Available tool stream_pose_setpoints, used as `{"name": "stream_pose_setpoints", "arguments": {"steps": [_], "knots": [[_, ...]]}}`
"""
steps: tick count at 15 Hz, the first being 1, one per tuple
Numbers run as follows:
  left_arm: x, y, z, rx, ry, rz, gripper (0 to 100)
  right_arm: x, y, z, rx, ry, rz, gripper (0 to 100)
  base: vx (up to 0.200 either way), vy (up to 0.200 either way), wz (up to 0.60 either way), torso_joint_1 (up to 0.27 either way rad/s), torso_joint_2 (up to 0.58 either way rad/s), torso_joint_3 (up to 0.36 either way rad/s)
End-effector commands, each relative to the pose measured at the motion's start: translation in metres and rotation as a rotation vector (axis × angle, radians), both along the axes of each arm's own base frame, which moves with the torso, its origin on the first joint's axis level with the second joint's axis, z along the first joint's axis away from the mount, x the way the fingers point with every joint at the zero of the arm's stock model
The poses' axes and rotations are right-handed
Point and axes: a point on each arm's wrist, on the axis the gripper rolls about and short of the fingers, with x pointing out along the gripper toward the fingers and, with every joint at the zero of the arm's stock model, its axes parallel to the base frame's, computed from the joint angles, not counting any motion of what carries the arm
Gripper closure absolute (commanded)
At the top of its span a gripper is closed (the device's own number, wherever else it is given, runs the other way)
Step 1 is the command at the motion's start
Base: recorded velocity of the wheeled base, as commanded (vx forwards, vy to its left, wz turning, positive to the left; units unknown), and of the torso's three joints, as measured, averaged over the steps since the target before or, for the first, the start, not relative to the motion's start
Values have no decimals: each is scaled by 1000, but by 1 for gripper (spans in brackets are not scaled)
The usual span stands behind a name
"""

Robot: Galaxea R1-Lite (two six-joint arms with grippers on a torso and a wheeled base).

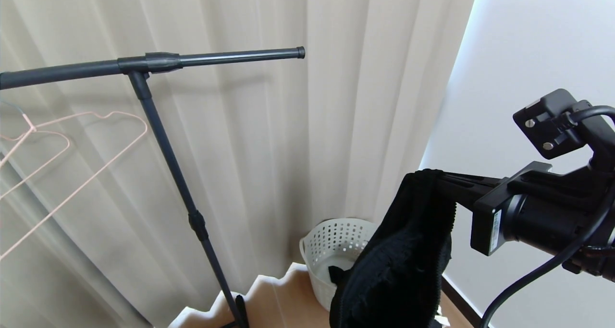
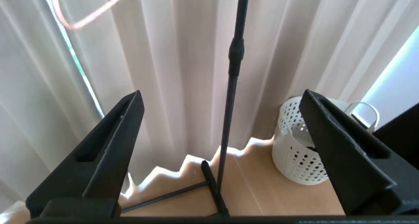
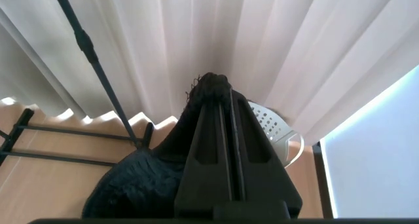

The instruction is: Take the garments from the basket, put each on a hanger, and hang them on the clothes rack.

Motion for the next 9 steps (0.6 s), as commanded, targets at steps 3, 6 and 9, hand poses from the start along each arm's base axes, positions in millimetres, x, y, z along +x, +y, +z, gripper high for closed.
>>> {"name": "stream_pose_setpoints", "arguments": {"steps": [3, 6, 9], "knots": [[0, 0, 0, 0, 2, 0, 0, 0, 0, 0, -1, 0, 0, 100, 0, 0, 0, 233, -567, -330], [0, 0, 0, 0, 2, 0, 0, -1, -1, 1, 3, -3, 0, 100, 0, 0, 0, 261, -601, -346], [0, 0, 0, -1, 2, 1, 0, -1, -1, 0, 2, -2, 0, 100, 0, 0, 0, 212, -481, -269]]}}
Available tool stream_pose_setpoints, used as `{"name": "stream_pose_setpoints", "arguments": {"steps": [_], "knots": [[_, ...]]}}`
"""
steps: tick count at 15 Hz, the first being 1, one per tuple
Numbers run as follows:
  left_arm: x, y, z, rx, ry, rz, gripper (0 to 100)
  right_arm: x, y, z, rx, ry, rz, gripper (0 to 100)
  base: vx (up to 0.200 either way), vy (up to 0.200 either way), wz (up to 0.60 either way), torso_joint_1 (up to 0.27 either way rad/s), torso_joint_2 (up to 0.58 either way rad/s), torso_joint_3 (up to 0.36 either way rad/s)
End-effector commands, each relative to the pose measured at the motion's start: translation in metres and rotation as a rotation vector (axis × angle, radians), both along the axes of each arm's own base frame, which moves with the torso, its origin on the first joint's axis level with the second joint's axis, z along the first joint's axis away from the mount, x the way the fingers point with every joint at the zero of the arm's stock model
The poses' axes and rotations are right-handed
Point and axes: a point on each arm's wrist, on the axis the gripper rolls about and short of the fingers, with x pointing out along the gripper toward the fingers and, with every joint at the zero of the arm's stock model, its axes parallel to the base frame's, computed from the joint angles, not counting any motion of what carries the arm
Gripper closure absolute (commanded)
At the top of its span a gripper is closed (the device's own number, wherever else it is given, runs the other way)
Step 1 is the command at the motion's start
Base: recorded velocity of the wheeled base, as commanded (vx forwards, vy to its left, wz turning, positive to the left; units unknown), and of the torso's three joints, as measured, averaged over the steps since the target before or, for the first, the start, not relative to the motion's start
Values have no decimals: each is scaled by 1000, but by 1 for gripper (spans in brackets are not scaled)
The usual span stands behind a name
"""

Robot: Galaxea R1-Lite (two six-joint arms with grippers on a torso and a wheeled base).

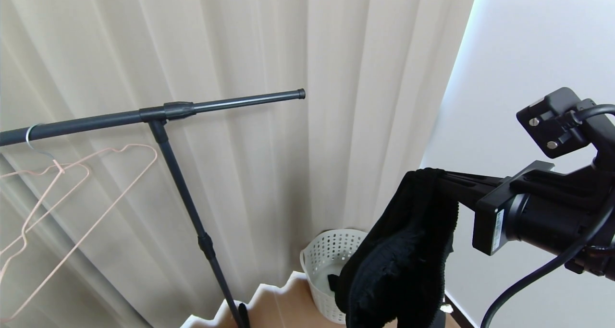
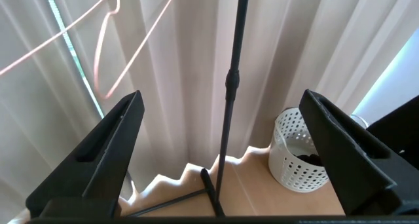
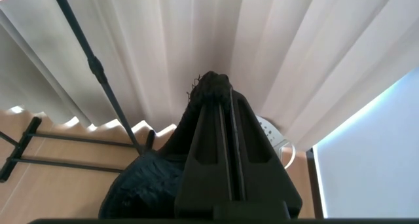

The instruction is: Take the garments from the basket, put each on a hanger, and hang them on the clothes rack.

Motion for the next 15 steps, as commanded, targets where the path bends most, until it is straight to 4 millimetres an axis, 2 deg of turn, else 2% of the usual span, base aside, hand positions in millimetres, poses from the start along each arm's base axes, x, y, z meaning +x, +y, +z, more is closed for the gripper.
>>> {"name": "stream_pose_setpoints", "arguments": {"steps": [1, 7, 10, 15], "knots": [[0, 0, 0, -2, 2, 3, 0, 0, 0, -1, -2, 1, 0, 100, 0, 0, 0, 183, -398, -227], [0, 0, 0, -1, 2, 1, 0, 0, 0, -2, -13, 2, -1, 100, 0, 0, 0, 172, -371, -207], [0, 0, 0, -1, 2, 1, 0, -2, -6, -6, -73, -21, 2, 100, 0, 0, 0, 32, -62, -34], [0, 0, 0, -2, 2, 1, 0, -1, -7, -6, -75, -21, -4, 100, 0, 0, 600, 6, -4, -1]]}}
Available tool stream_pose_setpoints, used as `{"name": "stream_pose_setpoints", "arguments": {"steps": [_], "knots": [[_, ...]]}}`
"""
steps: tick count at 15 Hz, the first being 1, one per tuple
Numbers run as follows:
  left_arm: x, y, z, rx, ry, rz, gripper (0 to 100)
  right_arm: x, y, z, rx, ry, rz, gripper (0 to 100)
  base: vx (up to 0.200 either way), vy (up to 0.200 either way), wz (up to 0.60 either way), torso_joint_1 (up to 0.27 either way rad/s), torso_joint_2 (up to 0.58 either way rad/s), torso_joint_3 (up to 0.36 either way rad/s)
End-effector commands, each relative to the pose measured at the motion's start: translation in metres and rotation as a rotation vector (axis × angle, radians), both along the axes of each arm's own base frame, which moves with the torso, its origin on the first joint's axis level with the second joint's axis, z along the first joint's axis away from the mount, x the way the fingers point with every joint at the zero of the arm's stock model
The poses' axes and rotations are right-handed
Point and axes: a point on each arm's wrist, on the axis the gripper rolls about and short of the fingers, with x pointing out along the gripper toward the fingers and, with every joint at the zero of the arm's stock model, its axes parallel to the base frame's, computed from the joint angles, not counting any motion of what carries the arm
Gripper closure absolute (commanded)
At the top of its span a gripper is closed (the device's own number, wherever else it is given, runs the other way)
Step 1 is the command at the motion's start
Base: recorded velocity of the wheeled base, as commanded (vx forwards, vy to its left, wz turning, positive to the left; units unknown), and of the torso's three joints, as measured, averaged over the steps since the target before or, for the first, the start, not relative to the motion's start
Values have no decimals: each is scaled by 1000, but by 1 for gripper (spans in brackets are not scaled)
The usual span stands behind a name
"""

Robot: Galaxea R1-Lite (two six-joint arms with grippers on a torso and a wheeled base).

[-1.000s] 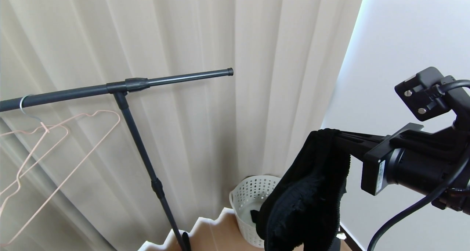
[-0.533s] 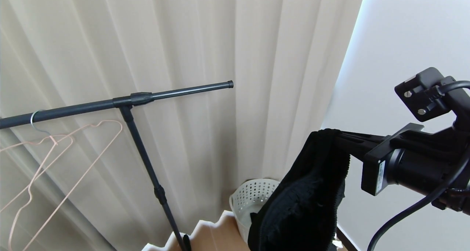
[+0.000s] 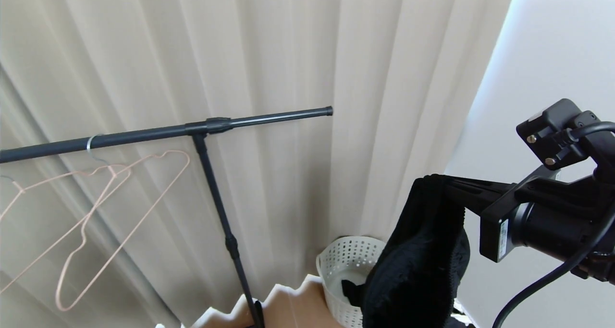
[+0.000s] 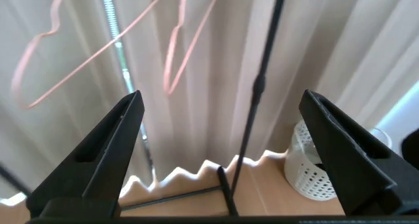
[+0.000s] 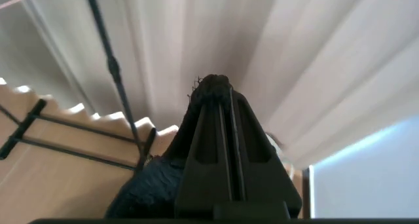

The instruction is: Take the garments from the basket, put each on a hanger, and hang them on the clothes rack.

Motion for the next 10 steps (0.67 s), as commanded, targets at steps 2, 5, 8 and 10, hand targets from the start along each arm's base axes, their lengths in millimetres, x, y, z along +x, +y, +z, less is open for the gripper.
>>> {"name": "stream_pose_setpoints", "arguments": {"steps": [2, 5, 8, 10], "knots": [[0, 0, 0, -1, 1, 1, 0, 0, 0, 0, 1, -1, 0, 100, 0, 0, 600, 7, 2, -2], [0, 0, 0, 1, 1, 1, 0, 0, 0, 0, -1, -2, 1, 100, -67, 0, 400, 4, 1, -1], [0, 0, 0, 1, 1, 0, 0, 0, 0, 0, -2, -1, 1, 100, -200, 0, 0, 9, 2, 1], [0, 0, 0, 1, 1, 0, 0, 0, 0, 0, -3, 0, 1, 100, 0, 200, 0, -2, 2, 0]]}}
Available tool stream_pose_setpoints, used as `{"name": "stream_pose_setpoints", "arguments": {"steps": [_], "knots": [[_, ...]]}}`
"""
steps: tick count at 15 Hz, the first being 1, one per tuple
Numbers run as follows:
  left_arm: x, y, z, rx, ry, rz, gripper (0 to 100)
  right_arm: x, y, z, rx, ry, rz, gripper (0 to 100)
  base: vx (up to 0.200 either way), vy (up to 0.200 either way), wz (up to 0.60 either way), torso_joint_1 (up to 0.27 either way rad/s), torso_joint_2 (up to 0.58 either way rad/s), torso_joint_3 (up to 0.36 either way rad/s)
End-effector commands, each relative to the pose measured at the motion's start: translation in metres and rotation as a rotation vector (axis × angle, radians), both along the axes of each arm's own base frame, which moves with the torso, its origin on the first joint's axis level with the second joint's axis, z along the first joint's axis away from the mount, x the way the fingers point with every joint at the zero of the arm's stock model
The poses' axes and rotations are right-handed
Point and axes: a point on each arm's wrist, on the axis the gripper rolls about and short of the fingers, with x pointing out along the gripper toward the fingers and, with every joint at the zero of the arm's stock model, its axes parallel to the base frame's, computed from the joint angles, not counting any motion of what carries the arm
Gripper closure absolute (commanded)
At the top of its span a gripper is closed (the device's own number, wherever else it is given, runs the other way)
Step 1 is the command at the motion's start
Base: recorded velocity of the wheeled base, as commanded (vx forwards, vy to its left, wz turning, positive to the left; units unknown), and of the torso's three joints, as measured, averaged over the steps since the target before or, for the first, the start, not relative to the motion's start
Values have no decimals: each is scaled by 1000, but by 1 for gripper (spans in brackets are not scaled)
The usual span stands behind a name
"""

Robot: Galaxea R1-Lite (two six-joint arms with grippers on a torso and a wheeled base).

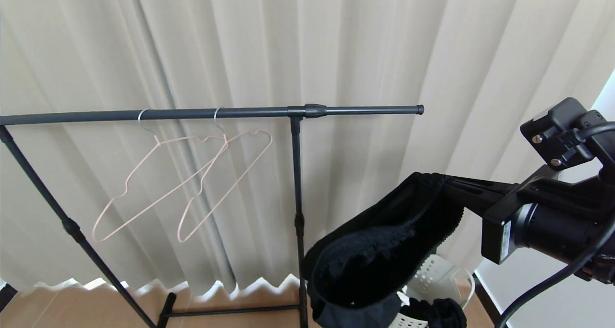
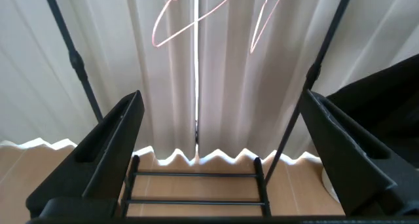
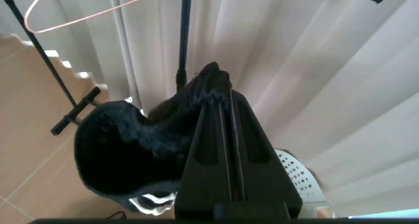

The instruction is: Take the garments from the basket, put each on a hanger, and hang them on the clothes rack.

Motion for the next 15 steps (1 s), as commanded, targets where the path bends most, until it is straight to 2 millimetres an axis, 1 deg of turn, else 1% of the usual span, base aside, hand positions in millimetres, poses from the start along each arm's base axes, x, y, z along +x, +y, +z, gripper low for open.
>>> {"name": "stream_pose_setpoints", "arguments": {"steps": [1, 7, 13, 15], "knots": [[0, 0, 0, 0, 1, 0, 0, 0, 0, -1, -2, 2, 0, 100, 0, 200, 0, -22, -7, 2], [0, 0, 0, 0, 1, 0, 0, 0, 0, -1, -2, 2, -2, 100, 0, 200, 0, 2, 2, 5], [0, 0, 0, 0, 1, 0, 0, 0, 0, 0, -1, 1, -2, 100, -200, 0, 0, 6, 4, 4], [0, 0, 0, 0, 1, 0, 0, 0, 0, 0, -1, 1, -2, 100, 0, 200, 0, -2, 5, 5]]}}
